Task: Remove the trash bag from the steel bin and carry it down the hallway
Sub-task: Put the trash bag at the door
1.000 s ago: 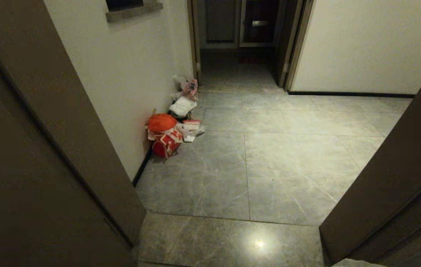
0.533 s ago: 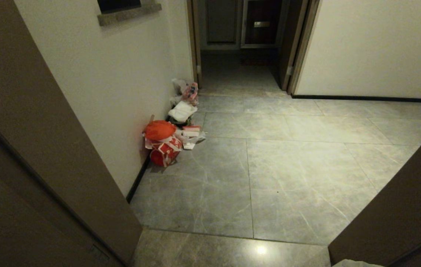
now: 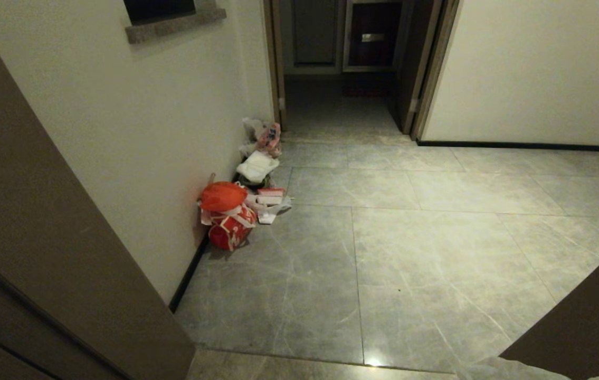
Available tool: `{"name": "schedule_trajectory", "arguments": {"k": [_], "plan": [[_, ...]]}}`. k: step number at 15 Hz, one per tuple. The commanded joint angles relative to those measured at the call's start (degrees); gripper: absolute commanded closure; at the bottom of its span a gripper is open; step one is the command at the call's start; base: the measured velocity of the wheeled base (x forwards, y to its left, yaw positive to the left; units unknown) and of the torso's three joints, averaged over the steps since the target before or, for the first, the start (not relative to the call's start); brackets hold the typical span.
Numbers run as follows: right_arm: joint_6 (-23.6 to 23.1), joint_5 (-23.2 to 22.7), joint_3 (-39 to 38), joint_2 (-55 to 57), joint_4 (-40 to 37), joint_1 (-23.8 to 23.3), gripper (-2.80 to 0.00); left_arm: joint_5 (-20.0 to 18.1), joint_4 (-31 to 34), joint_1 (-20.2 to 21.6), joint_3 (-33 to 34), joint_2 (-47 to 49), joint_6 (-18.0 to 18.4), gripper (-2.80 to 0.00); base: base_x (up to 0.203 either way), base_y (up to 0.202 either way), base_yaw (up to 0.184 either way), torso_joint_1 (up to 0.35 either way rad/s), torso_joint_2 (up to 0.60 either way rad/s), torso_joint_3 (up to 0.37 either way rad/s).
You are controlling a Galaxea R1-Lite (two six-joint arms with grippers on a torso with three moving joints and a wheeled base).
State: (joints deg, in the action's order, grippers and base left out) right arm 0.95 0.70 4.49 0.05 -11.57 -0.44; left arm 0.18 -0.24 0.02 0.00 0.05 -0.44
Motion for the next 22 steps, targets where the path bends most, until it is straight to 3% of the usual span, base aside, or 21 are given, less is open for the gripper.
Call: {"name": "schedule_trajectory", "arguments": {"k": [1, 7, 22], "plan": [[0.0, 0.0, 0.0, 0.0, 0.0, 0.0, 0.00, 0.0, 0.0, 0.1, 0.0, 0.0, 0.0, 0.00, 0.007, -0.087, 0.011, 0.005, 0.00, 0.005], [0.0, 0.0, 0.0, 0.0, 0.0, 0.0, 0.00, 0.0, 0.0, 0.1, 0.0, 0.0, 0.0, 0.00, 0.121, -0.170, -0.004, 0.004, 0.00, 0.005], [0.0, 0.0, 0.0, 0.0, 0.0, 0.0, 0.00, 0.0, 0.0, 0.1, 0.0, 0.0, -0.1, 0.00, 0.191, -0.003, 0.000, 0.002, 0.00, 0.003]]}}
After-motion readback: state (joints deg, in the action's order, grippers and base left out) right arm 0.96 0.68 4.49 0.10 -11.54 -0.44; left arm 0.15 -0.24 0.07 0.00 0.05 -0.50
